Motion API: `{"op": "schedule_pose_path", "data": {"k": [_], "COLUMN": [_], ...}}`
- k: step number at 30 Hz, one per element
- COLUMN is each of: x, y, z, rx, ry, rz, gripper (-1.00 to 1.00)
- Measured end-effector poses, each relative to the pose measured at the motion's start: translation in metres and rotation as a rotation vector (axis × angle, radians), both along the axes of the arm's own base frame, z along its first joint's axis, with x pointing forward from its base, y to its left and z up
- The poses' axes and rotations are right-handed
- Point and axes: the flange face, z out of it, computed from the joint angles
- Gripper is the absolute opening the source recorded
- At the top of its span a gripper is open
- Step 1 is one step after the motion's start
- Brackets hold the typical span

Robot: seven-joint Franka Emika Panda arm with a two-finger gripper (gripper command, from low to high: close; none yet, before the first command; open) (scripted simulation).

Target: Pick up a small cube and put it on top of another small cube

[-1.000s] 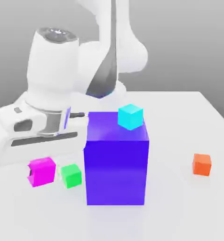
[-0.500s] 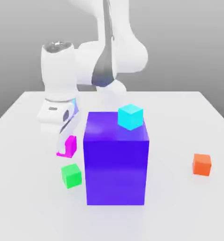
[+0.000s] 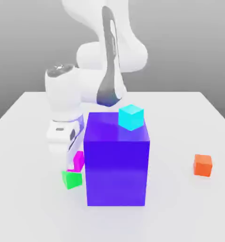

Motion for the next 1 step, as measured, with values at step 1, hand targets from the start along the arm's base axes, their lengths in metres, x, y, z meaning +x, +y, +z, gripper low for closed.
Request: {"op": "schedule_pose_path", "data": {"k": [1], "x": [-0.0002], "y": [-0.0004], "z": [0.0000], "rx": [0.000], "ry": [0.000], "rz": [-0.001], "gripper": [1.00]}}
